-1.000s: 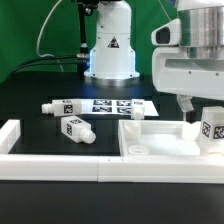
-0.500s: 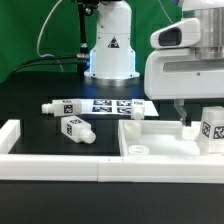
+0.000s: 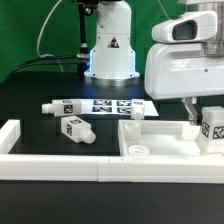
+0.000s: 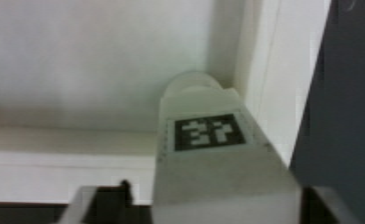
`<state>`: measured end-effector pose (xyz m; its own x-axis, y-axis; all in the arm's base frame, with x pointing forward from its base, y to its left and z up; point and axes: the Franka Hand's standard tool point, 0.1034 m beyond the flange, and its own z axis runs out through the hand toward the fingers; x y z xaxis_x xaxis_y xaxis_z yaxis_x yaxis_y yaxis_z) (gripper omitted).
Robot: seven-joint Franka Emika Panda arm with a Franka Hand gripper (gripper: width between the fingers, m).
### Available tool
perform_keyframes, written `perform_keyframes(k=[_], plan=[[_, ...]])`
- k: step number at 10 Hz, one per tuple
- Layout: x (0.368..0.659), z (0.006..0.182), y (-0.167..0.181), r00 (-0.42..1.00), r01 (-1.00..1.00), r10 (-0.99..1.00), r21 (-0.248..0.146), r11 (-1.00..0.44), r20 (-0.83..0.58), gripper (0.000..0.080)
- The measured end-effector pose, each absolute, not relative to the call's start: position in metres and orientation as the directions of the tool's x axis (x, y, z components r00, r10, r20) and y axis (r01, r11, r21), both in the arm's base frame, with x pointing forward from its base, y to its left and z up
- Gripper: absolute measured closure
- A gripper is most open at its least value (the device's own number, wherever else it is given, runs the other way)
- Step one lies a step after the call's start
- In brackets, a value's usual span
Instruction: Assemble one leg
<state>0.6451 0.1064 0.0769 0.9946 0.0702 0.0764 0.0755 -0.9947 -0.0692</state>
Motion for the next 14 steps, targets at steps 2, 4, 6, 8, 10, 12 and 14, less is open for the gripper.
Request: perform_keyframes(k=[2,4,6,8,10,12,14], plan=[[0.6449,0.0765,0.1067,0.997,-0.034,-0.040,-0.078,-0.996,0.068,0.0514],[0.6447,0.0763,0.1068,0.981,-0.179,-0.184,-0.087,-0.980,0.055,0.0514],[0.6436,0.0758,0.1066,0.882,-0.466,-0.470,-0.090,-0.880,0.029,0.0514],[0.6424,0.0748,0.1072,0.713,-0.699,-0.702,-0.091,-0.710,0.000,0.0514],[0.6419,0.0741,0.1073,0.410,-0.910,-0.911,-0.100,-0.404,-0.050,0.0514],[0.6409,0.0737,0.1069,0.228,-0.971,-0.970,-0.096,-0.220,-0.082,0.0512],[0.6407,0.0734,0.1065,0.309,-0.948,-0.948,-0.100,-0.301,-0.072,0.0511]])
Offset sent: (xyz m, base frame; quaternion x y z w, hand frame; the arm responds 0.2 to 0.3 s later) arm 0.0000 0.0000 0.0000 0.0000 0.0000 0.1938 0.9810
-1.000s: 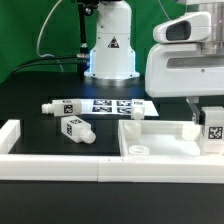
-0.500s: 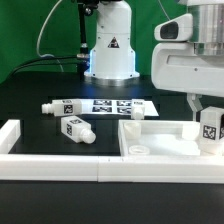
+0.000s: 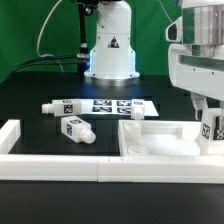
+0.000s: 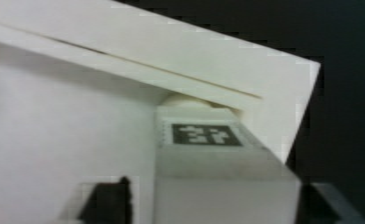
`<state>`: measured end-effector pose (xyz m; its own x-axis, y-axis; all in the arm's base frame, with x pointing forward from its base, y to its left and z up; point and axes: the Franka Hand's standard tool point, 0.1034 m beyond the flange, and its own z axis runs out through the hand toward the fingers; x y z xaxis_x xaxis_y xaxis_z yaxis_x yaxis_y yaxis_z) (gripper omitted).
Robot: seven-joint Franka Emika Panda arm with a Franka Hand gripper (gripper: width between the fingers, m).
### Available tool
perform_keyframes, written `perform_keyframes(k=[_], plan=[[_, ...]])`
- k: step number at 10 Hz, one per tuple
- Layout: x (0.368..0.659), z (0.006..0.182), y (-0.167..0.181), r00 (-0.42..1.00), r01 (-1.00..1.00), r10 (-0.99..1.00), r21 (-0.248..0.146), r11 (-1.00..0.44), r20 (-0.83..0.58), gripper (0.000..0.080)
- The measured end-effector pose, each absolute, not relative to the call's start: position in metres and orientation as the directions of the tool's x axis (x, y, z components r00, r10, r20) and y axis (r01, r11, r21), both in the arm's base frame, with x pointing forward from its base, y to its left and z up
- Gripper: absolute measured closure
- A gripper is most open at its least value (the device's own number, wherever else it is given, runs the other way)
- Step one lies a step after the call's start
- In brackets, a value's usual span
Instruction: Assemble one leg
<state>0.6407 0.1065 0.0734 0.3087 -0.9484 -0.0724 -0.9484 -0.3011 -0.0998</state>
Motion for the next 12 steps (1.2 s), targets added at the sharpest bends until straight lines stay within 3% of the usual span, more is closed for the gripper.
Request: perform_keyframes(k=[1,2,3,4,7,8,9,11,12], plan=[[0.637,0.073,0.107,0.473,-0.880,-0.879,-0.083,-0.467,-0.068,0.0268],[0.636,0.074,0.107,0.610,-0.792,-0.790,-0.090,-0.604,-0.056,0.0268],[0.634,0.074,0.110,0.748,-0.663,-0.662,-0.096,-0.742,-0.051,0.0187],[0.634,0.075,0.112,0.809,-0.587,-0.585,-0.098,-0.804,-0.050,0.0161],[0.634,0.074,0.110,0.911,-0.412,-0.412,-0.104,-0.905,-0.027,0.0152],[0.636,0.075,0.110,0.956,-0.293,-0.294,-0.088,-0.952,0.001,0.0151],[0.643,0.077,0.117,0.996,-0.034,-0.035,-0.026,-0.999,0.077,0.0151],[0.643,0.075,0.119,0.996,-0.008,-0.010,-0.024,-1.000,0.087,0.0151],[0.643,0.075,0.119,0.996,-0.008,-0.010,-0.024,-1.000,0.087,0.0240]])
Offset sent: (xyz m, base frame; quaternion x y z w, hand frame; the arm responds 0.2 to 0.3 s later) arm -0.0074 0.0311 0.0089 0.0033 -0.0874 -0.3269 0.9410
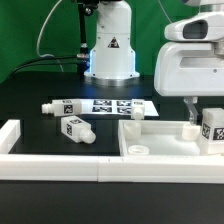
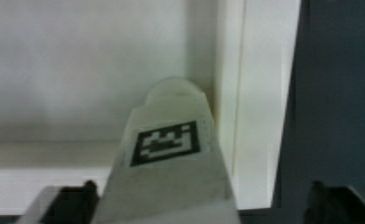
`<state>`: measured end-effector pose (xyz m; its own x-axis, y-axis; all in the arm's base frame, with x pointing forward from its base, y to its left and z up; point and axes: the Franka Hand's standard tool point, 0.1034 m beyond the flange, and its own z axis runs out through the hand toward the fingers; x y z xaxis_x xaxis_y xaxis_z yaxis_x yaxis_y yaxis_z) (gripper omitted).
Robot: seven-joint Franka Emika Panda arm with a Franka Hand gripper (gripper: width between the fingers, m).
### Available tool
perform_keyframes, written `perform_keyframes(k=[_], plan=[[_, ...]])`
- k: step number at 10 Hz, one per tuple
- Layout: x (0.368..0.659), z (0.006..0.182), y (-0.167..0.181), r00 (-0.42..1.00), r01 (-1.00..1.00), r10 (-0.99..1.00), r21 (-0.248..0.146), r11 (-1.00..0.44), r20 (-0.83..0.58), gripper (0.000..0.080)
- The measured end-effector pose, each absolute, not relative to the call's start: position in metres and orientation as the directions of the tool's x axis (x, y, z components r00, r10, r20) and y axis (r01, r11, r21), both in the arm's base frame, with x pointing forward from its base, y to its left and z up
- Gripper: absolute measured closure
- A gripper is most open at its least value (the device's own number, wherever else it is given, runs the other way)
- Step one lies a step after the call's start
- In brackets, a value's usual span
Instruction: Assemble one leg
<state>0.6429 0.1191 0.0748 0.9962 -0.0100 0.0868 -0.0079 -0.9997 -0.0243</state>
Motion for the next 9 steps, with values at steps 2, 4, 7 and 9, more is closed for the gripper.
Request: perform_keyframes(k=[2,4,7,9], plan=[[0.6427,0.0743,0.1178,0.992,-0.093,-0.095,-0.032,-0.995,0.083,0.0424],[0.6419,0.0742,0.1144,0.960,-0.271,-0.273,-0.038,-0.962,0.067,0.0510],[0.6395,0.0709,0.1129,0.784,-0.618,-0.620,-0.053,-0.784,0.039,0.0510],[0.6413,0.0701,0.1112,0.497,-0.864,-0.868,-0.104,-0.492,-0.017,0.0510]])
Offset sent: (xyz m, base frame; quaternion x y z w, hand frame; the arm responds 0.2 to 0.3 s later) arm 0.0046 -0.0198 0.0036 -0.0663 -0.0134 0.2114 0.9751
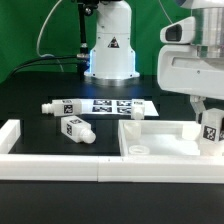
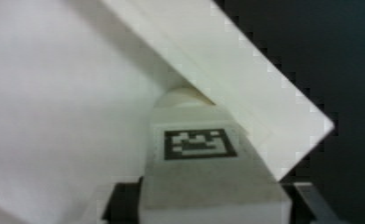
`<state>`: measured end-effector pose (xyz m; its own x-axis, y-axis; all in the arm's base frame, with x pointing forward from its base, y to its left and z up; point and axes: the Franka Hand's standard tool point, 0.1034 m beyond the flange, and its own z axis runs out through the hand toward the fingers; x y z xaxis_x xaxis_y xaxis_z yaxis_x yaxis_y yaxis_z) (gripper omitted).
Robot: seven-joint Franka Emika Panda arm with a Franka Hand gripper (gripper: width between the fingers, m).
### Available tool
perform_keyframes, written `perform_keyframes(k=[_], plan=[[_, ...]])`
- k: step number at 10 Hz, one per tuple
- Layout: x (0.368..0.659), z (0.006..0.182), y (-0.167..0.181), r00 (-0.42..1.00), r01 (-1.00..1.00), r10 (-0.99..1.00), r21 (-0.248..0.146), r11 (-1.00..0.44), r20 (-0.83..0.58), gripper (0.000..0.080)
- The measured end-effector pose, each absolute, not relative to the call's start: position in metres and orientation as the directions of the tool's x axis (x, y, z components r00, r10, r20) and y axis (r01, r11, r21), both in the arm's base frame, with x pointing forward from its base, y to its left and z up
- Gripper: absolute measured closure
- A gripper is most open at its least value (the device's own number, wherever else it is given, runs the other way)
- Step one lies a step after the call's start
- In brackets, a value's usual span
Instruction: Assemble one leg
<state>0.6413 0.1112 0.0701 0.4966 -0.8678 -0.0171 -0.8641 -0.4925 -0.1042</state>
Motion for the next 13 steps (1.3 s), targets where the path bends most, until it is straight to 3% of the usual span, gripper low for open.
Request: perform_keyframes(k=[3,5,6,7,8,13], plan=[[0.6415,0.0705,0.1109,0.294,-0.952,-0.954,-0.102,-0.288,-0.058,0.0510],[0.6414,0.0700,0.1109,0.346,-0.935,-0.937,-0.105,-0.339,-0.052,0.0510],[0.6415,0.0703,0.1104,0.400,-0.913,-0.916,-0.107,-0.393,-0.045,0.0409],[0.6418,0.0710,0.1089,0.583,-0.809,-0.812,-0.114,-0.577,-0.025,0.0272],[0.6404,0.0704,0.1099,0.716,-0.694,-0.698,-0.113,-0.711,-0.013,0.0188],[0.6393,0.0693,0.1098,0.928,-0.366,-0.370,-0.097,-0.925,0.031,0.0151]])
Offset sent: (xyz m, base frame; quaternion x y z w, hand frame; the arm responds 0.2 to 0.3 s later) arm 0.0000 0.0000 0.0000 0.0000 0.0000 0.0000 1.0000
